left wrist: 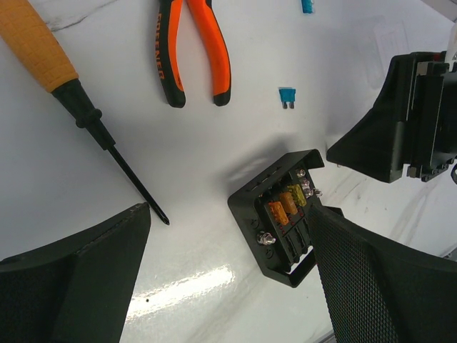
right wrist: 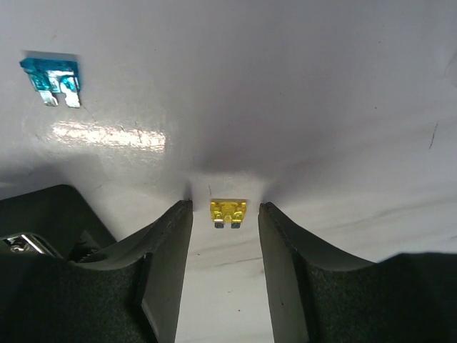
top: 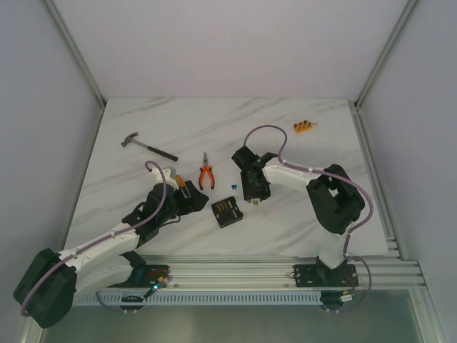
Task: Snap on the fuse box
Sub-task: Pick up the fuse from the center of the board.
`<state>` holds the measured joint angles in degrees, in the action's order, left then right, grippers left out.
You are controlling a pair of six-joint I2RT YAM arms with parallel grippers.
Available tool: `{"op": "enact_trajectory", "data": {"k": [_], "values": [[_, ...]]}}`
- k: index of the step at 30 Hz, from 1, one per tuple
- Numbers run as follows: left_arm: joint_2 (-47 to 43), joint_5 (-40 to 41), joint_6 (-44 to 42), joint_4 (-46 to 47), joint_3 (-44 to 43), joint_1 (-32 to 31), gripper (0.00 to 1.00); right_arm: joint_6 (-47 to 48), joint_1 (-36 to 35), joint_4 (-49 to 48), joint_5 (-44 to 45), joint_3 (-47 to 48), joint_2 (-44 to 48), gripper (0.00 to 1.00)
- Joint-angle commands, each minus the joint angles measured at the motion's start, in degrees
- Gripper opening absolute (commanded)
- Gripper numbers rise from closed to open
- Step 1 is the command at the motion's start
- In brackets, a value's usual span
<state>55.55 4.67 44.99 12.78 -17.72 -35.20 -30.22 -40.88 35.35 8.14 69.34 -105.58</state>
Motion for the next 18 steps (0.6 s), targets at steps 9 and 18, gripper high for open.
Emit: {"op": "enact_trajectory", "data": {"k": [9,18], "values": [[-0.18,-0.56,-0.47,-0.56,-0.82,0.26,1.00,-1.04,-0.26,2.97,-0.10,1.89,-3.55,0.41],[0.13,-3.80,0.12,1.39,-0.61,0.30,1.00,-1.79,-0.25,2.54,0.72,0.48,-3.02,0.30]]}}
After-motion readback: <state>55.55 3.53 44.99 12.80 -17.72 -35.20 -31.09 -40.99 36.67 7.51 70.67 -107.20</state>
